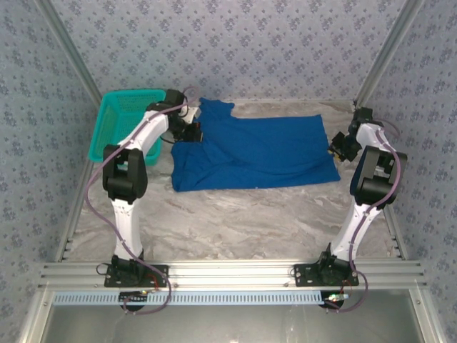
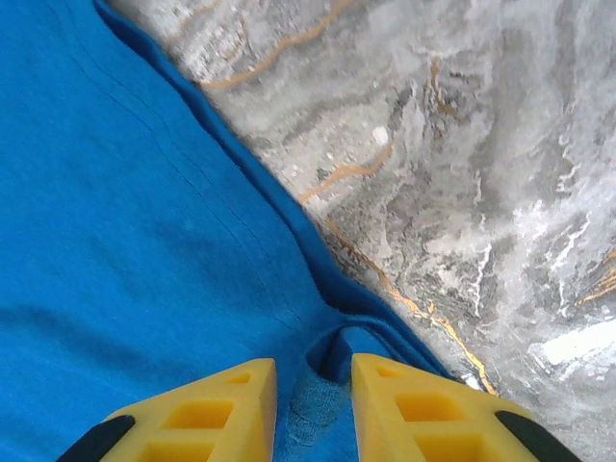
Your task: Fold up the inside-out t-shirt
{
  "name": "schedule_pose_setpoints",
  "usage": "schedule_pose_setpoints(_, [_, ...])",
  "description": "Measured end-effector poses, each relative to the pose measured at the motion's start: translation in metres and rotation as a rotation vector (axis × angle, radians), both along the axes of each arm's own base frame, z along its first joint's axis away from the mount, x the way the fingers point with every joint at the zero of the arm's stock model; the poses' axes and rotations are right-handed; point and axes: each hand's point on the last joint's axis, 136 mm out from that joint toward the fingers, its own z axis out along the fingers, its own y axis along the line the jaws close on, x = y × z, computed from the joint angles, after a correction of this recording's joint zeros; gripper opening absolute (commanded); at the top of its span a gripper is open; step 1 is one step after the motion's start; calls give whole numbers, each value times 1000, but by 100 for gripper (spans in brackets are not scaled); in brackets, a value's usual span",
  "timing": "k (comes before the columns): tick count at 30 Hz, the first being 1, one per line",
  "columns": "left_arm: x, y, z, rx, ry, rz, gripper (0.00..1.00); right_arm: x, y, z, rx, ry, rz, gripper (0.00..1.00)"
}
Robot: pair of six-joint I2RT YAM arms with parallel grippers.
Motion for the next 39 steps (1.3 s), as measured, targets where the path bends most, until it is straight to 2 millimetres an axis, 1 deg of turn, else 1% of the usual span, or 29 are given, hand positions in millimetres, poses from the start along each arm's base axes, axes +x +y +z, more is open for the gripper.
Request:
schedule_pose_setpoints(3, [1,7,-1,-3,12,13,0,2,-5,3,-5,-12,-6,35])
schedule_pose_setpoints(5, [4,12,1,-8,10,24,0,1,-5,6,-11,-22,0,42])
schedule_pose_setpoints(7, [7,17,3,-16,6,34,0,-4,-2,12,-24,-45,14,48])
schedule_pose_setpoints(9, [9,19,6,-27,1,37,0,-11,7,23,-37,-68,41,51])
schedule_pose_setpoints(10, [10,19,7,-31,0,39,0,-13,15,30,-43,-83,63,51])
schedule_pose_setpoints(12, [10,20,8,-38,0,40,0,-14,33,42,-54,-113,115,51])
schedule_pose_setpoints(14, [14,17,11,-50,-6,35,0,-12,54,47,-53,-134,170,49])
schedule_pose_setpoints(15, [16,16,12,-54,-10,33,0,-12,62,46,-46,-137,190,49])
schedule_pose_setpoints(17, [17,15,13,-60,-13,32,0,-16,79,37,-27,-119,230,48])
schedule_pose_setpoints(20, [17,15,13,-62,-9,32,0,-25,89,23,-10,-77,253,49])
schedule_pose_setpoints(26, [17,15,12,-62,-9,32,0,-28,95,-1,8,-12,268,45])
schedule_pose_setpoints(28, [17,15,12,-62,-9,32,0,-26,98,-9,11,5,274,43])
schedule_pose_setpoints(30, [17,15,12,-62,-9,32,0,-22,101,-16,11,18,275,38])
schedule_pose_setpoints(32, [17,15,12,-62,-9,32,0,-18,101,-18,10,21,273,28])
schedule_pose_setpoints(34, [17,15,12,-61,-9,32,0,-11,99,-17,3,14,265,22])
schedule_pose_setpoints(36, [17,15,12,-58,-10,33,0,-5,96,-15,-4,3,256,18])
schedule_pose_setpoints(39, [17,15,12,-58,-10,33,0,0,92,-13,-13,-4,246,16])
